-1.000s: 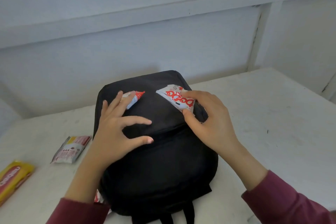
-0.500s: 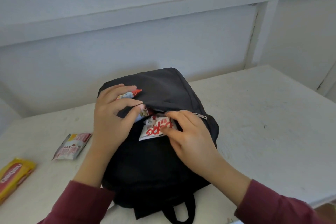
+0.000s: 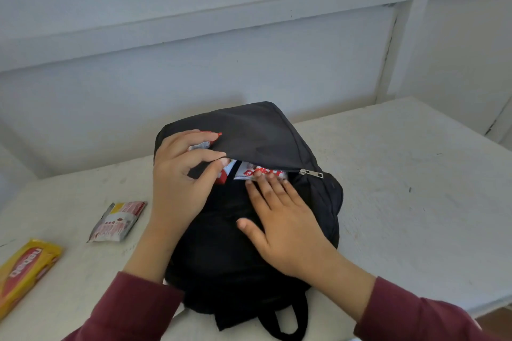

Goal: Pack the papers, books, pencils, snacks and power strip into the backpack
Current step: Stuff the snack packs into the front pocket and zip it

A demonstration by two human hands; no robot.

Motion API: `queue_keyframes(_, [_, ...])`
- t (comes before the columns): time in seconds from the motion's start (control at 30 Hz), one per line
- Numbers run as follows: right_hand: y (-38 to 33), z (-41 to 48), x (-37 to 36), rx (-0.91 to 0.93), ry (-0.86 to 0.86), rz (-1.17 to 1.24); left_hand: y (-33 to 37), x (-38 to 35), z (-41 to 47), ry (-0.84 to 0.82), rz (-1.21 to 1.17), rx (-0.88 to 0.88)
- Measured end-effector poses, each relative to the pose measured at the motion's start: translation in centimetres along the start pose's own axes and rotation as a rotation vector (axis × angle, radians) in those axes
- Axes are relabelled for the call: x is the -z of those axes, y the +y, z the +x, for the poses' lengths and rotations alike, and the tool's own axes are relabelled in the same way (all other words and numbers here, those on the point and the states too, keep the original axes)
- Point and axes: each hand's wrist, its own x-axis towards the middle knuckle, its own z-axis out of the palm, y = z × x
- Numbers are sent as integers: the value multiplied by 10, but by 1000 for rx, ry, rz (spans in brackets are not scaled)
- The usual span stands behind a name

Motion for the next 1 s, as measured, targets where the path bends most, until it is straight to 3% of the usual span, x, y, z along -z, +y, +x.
queue_keyframes(0.23, [-2,-9,14,-52,53,-116,0,1,-10,-48,-20,37])
queue_keyframes(0.37, [-10,-15,46,-10,-71,43,-1,8,-38,-152,-37,125])
queue_keyframes(0.53, [-15,21,72,51,175,222,0,22,-75,-95,-122,325])
queue_keyframes(0.63, [-17,60,70,124,133,251,3,27,-85,-34,-168,466])
queue_keyframes(0.77, [-30,108,53,222,14,184,4,28,-89,-26,-158,519])
queue_keyframes(0.9, [-45,132,35,205,-139,93,4,29,-86,-68,-164,563])
queue_keyframes(1.0, [-48,133,27,199,-85,78,4,29,-83,-86,-152,575])
